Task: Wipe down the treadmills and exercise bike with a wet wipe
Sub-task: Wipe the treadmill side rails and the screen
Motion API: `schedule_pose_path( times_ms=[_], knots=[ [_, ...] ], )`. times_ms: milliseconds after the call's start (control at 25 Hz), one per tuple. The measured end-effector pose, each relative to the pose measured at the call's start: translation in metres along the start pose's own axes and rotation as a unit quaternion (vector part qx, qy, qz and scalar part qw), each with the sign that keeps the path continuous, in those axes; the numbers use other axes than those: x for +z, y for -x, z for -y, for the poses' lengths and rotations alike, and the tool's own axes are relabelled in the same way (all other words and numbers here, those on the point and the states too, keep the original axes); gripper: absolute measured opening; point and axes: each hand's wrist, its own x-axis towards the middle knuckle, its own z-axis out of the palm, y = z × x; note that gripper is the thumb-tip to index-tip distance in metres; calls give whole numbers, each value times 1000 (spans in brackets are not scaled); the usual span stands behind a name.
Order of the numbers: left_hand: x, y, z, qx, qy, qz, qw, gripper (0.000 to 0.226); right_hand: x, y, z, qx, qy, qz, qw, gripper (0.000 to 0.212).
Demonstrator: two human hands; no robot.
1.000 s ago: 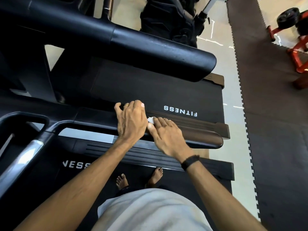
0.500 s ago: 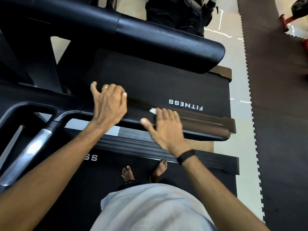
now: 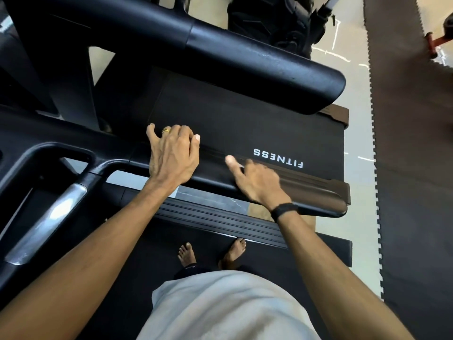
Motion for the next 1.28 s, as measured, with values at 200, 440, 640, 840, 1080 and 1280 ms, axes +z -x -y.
schedule_pose_path(
  times_ms=[200, 440, 640, 840, 1080, 1280],
  knots=[
    [2, 1, 5, -23, -4, -6, 1000, 43, 31, 70, 21, -208, 86, -34, 974, 93],
    [4, -1, 2, -16, 6, -5, 1000, 45, 0, 57, -35, -33, 46, -40, 998, 82],
    [4, 0, 4, -22, 1, -11, 1000, 46, 17, 13, 27, -97, 59, 16, 993, 105],
    [6, 0, 4, -20, 4, -17, 1000, 45, 29, 83, -19, -241, 88, -28, 966, 94],
    [4, -1, 3, -10, 8, -18, 1000, 43, -11, 3, -30, -1, 22, 99, 995, 98],
    [3, 2, 4, -21, 38, -56, 997, 40, -23, -31, 50, -59, -68, 229, 969, 94]
  ],
)
